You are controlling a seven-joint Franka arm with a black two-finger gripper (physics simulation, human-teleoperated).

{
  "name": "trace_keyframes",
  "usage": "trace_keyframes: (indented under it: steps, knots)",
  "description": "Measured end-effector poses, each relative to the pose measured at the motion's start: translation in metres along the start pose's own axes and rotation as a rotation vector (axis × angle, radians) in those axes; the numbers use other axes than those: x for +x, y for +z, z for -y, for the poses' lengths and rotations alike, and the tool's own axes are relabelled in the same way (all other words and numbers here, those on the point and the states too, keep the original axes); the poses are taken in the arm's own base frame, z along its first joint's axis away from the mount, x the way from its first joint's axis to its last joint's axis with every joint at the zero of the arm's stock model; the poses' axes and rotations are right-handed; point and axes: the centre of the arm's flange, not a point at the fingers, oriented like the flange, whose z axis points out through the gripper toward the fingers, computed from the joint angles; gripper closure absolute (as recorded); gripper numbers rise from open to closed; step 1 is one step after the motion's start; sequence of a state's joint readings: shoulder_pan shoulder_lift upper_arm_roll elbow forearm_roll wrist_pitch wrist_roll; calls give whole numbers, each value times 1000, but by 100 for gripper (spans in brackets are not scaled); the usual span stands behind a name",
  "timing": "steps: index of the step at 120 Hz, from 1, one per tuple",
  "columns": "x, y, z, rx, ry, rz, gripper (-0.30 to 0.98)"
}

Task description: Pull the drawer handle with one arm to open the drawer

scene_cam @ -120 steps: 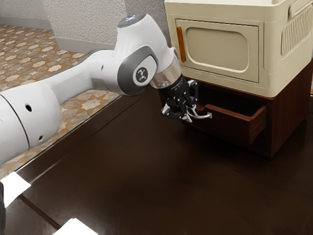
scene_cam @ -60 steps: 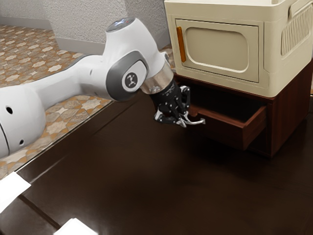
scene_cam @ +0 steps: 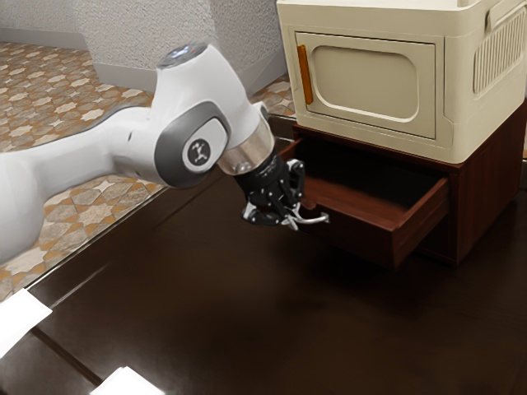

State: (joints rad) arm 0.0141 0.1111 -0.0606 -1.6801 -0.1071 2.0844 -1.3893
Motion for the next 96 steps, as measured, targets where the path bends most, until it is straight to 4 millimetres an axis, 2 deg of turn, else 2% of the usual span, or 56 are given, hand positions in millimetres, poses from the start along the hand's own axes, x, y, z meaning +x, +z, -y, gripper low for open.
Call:
trace_keyframes:
  steps: [32, 80, 96]
  knots:
    - [-2, -4, 14, -1, -1, -2, 72]
    - [-5, -13, 49, 1, -10, 1, 66]
    - [-2, -15, 51, -7, -15, -1, 65]
